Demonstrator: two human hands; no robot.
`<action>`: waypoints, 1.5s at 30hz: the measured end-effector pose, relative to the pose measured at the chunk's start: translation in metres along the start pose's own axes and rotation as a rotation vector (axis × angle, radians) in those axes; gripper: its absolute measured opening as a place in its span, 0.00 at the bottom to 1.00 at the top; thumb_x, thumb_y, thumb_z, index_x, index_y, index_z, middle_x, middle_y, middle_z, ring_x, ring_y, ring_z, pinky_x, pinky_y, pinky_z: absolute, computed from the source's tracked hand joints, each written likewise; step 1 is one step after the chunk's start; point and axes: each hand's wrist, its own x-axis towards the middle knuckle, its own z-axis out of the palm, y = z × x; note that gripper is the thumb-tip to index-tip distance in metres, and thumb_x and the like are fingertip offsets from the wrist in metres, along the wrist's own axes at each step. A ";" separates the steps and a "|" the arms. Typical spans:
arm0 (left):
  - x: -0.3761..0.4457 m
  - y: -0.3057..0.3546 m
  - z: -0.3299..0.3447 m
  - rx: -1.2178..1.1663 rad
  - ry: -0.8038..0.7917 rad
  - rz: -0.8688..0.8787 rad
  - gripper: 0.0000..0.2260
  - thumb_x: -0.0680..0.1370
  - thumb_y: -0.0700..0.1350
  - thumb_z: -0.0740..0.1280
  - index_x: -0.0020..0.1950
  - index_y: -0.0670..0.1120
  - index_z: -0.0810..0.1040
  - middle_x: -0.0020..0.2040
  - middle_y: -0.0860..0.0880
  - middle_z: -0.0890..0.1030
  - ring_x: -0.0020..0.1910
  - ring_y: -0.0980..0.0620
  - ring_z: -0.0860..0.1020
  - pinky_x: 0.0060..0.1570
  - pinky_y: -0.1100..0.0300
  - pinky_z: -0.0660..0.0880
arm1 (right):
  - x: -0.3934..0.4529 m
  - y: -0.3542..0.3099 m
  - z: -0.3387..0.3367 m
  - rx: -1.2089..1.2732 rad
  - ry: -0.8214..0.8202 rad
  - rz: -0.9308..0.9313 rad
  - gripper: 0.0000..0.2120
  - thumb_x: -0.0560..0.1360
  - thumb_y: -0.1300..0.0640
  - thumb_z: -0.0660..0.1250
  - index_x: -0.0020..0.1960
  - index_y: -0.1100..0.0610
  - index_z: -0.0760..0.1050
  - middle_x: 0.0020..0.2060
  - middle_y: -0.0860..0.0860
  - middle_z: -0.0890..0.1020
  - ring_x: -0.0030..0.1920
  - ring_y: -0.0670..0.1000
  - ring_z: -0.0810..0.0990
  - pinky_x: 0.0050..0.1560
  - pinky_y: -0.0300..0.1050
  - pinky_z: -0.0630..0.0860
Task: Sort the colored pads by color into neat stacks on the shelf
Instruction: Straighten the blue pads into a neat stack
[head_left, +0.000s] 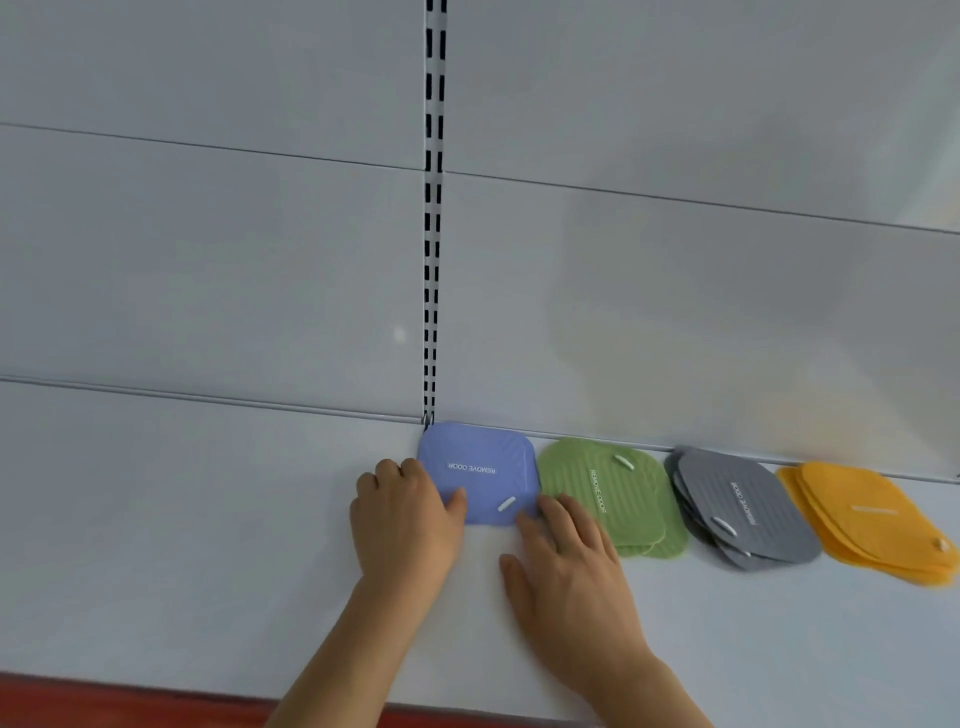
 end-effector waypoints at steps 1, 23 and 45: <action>0.003 0.000 -0.001 -0.030 -0.032 -0.034 0.18 0.78 0.60 0.69 0.54 0.44 0.78 0.52 0.45 0.80 0.54 0.41 0.78 0.49 0.51 0.75 | 0.000 0.000 0.000 0.004 0.007 -0.001 0.25 0.78 0.43 0.60 0.66 0.57 0.79 0.65 0.56 0.80 0.68 0.62 0.76 0.66 0.58 0.76; 0.061 0.001 -0.009 -0.213 -0.295 -0.178 0.11 0.76 0.51 0.68 0.51 0.44 0.75 0.51 0.44 0.80 0.46 0.41 0.78 0.39 0.56 0.69 | -0.001 -0.001 0.006 0.064 0.072 0.013 0.24 0.76 0.43 0.61 0.65 0.56 0.80 0.65 0.56 0.80 0.67 0.63 0.76 0.66 0.59 0.76; 0.053 -0.012 -0.069 -0.517 -0.136 0.364 0.13 0.80 0.40 0.68 0.58 0.57 0.82 0.42 0.59 0.82 0.41 0.58 0.79 0.48 0.61 0.77 | 0.031 -0.004 -0.029 0.323 0.162 0.066 0.26 0.80 0.51 0.64 0.77 0.55 0.68 0.73 0.55 0.72 0.71 0.60 0.72 0.69 0.57 0.74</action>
